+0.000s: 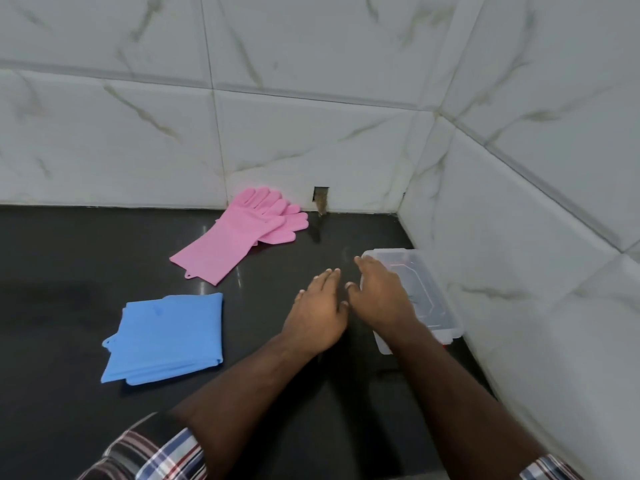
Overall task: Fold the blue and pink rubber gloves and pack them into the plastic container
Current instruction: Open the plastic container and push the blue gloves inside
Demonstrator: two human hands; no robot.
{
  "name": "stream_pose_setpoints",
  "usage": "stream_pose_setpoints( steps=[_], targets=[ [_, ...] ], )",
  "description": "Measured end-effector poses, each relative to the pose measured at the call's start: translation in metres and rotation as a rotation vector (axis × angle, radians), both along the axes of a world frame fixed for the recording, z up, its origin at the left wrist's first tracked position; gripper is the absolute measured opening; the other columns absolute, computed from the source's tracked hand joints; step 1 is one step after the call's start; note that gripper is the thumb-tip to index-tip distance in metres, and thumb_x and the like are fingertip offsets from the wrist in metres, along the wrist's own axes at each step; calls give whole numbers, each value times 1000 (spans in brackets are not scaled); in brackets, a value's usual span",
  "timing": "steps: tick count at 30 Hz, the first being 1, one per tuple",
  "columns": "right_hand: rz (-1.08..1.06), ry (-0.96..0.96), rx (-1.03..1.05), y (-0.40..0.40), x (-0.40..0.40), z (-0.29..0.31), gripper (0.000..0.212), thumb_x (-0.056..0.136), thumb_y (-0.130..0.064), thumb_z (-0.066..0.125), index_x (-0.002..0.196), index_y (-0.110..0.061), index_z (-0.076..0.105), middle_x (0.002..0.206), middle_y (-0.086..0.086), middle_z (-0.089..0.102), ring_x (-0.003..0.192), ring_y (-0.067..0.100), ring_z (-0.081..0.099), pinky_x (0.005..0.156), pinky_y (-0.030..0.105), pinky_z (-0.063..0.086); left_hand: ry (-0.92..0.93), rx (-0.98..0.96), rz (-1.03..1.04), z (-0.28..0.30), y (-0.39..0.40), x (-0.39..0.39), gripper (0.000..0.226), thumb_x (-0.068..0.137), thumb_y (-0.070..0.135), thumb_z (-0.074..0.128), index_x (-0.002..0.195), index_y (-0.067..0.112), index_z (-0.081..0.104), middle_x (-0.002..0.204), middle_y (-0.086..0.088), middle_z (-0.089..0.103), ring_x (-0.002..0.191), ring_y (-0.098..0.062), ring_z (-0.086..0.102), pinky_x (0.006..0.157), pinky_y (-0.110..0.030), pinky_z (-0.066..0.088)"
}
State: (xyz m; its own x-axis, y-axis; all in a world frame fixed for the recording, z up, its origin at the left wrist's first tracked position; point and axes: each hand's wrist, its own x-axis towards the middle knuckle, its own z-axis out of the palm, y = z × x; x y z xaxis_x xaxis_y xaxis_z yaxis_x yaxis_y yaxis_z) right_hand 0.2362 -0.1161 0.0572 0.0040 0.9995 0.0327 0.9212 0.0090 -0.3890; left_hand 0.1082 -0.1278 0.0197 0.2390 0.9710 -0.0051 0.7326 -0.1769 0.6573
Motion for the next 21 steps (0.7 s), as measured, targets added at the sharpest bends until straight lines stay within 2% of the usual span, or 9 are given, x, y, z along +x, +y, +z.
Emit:
stream_pose_setpoints(
  steps=[2,4,5,8,12,15,17,19,21],
  targets=[
    [-124,20,14,-5,29,3,55,90,-31,59,142,-18,46,139,5,55,126,27,53,107,46,42,-76,-70,-20,6,-1,17,66,98,26,53,156,10,25,164,-9,25,151,-19,21,123,-32,18],
    [-245,14,19,-7,56,1,55,85,-36,57,137,-19,49,130,6,60,117,29,59,101,50,47,-164,-150,-12,13,-4,28,60,98,21,55,153,9,33,159,-7,35,146,-16,31,107,-10,20],
    [-292,16,12,-7,69,-1,56,82,-39,55,134,-19,50,126,6,60,113,30,60,97,52,49,-202,-180,-7,15,-6,33,55,98,17,56,150,9,39,154,-6,43,139,-14,39,97,-7,24],
    [-375,48,-52,-8,86,1,60,82,-40,57,136,-16,50,126,7,55,111,31,59,94,51,50,-285,-242,6,16,-8,38,52,98,18,58,148,16,43,148,-2,51,128,-14,51,94,-16,34],
    [-378,156,-104,-10,76,6,57,90,-35,62,141,-13,46,135,10,56,118,30,57,97,44,47,-360,-304,52,21,-7,31,48,100,24,56,146,17,44,140,5,55,120,-6,49,93,-20,35],
    [-318,207,-83,-7,57,2,58,89,-36,62,141,-13,47,138,11,56,120,31,57,99,45,47,-423,-313,156,22,-4,13,49,98,26,59,144,16,44,135,6,56,112,-7,54,101,-30,46],
    [-273,216,-85,-6,40,1,61,90,-36,62,144,-14,44,143,10,52,125,30,54,102,42,44,-446,-300,260,17,0,-6,62,95,32,62,150,16,37,146,0,52,121,-15,56,104,-43,50],
    [-236,237,-95,-6,20,0,62,91,-37,62,146,-17,41,146,7,50,127,27,54,103,40,45,-458,-287,337,11,3,-31,69,94,35,63,153,18,32,150,-3,48,127,-21,55,104,-48,49],
    [-192,268,-99,-4,-2,-2,62,91,-37,62,146,-19,41,147,4,50,127,25,54,102,39,46,-473,-278,407,8,3,-55,68,94,36,62,153,20,33,147,-3,51,123,-23,58,103,-50,50]
  ],
)
